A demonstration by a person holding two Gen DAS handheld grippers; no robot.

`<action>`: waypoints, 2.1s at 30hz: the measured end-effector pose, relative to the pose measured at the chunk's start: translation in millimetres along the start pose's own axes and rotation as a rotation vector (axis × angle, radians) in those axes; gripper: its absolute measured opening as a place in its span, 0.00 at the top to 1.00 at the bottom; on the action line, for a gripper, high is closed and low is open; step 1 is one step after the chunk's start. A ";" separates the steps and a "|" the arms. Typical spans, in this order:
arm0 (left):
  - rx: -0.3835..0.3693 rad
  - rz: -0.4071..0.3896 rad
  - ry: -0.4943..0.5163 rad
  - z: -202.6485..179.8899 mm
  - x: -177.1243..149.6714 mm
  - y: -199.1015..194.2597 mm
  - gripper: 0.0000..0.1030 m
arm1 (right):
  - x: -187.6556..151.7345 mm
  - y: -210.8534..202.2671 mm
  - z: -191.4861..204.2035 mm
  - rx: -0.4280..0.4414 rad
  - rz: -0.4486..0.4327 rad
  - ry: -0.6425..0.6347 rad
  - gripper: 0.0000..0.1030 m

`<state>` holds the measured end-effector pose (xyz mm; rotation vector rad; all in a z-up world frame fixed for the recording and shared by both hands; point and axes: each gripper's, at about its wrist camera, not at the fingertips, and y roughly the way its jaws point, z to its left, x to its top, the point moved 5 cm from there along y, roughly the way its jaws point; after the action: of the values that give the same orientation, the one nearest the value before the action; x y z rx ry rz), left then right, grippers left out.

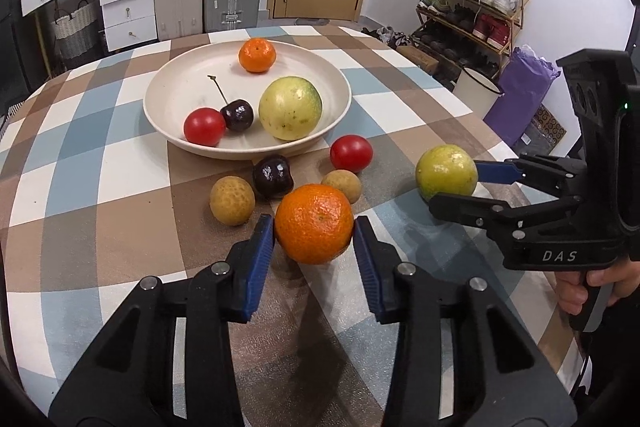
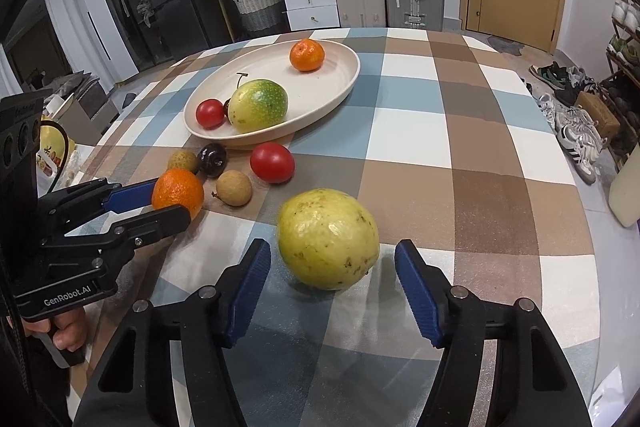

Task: Organize fruits
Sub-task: 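Grasp the tangerine with the left tool while the right tool grasps the yellow guava, then carry the tangerine and guava over the cream plate and release both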

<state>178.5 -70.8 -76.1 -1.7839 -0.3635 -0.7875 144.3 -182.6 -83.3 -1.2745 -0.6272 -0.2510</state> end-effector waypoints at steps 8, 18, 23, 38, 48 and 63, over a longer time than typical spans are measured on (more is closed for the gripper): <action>0.015 -0.028 -0.035 10.5 4.3 -9.5 0.64 | 1.3 -0.4 3.3 -0.002 -0.020 -0.011 0.51; 0.058 -0.079 -0.081 26.4 10.7 -20.7 0.64 | 18.0 -14.7 7.4 0.024 -0.084 0.001 0.51; 0.083 -0.100 -0.100 32.9 14.1 -25.2 0.64 | 33.7 -24.4 12.4 0.048 -0.120 -0.006 0.51; 0.132 -0.125 -0.091 39.7 39.3 -32.6 0.64 | 85.1 -27.6 28.8 0.108 -0.159 -0.055 0.51; 0.156 -0.105 -0.083 47.9 50.9 -10.7 0.64 | 91.4 -8.6 30.4 0.118 -0.143 -0.031 0.51; 0.159 -0.082 -0.098 64.4 56.1 10.4 0.63 | 85.6 26.5 54.7 0.158 -0.066 -0.028 0.51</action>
<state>247.1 -22.4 -57.8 -1.6701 -0.5515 -0.7098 210.7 -109.4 -47.9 -1.1081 -0.7008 -0.2336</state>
